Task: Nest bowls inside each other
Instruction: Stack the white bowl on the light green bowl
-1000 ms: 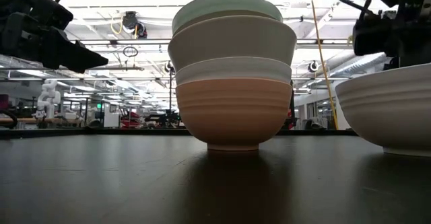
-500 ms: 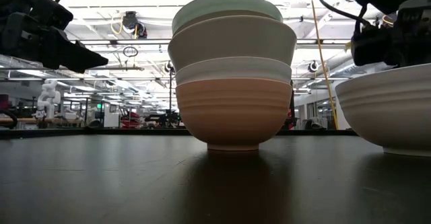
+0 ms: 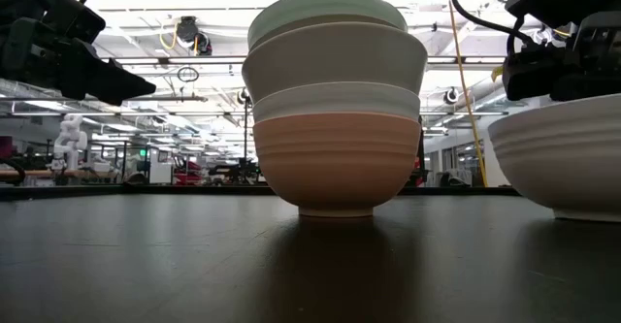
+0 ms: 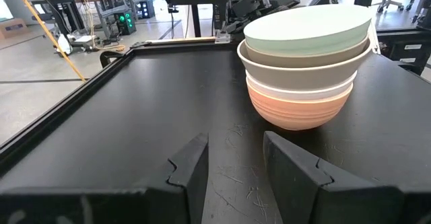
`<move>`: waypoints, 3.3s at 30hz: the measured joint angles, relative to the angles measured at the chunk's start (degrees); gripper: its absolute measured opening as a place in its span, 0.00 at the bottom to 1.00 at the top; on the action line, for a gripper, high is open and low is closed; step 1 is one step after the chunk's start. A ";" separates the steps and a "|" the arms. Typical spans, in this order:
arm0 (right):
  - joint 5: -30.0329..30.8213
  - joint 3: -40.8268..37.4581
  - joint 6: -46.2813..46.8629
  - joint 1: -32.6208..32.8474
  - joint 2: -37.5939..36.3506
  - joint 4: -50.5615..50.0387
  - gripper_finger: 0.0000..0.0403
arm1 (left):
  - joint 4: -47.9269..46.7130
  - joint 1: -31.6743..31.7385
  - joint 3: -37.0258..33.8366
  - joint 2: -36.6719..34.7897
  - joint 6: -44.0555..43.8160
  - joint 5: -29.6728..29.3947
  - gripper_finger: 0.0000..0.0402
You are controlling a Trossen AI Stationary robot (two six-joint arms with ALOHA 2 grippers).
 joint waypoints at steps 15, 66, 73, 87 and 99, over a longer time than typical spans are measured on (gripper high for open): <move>3.28 -0.04 -3.10 -0.13 0.00 3.55 0.01 | -0.04 0.02 0.00 0.00 0.02 0.02 0.36; 17.40 -0.04 -25.60 0.00 -24.33 6.89 0.00 | -0.21 -0.01 0.02 0.21 -0.27 0.02 0.36; 21.97 -1.47 -26.56 -0.02 -25.86 6.70 0.00 | -0.23 -0.01 0.04 0.21 -0.33 0.02 0.36; 24.05 -3.52 -31.36 -0.02 -26.45 16.85 0.00 | -0.23 -0.01 0.03 0.21 0.00 0.02 0.36; 23.88 -3.21 -33.38 -0.26 -26.12 19.96 0.01 | -0.15 -0.01 0.03 0.21 0.31 0.02 0.36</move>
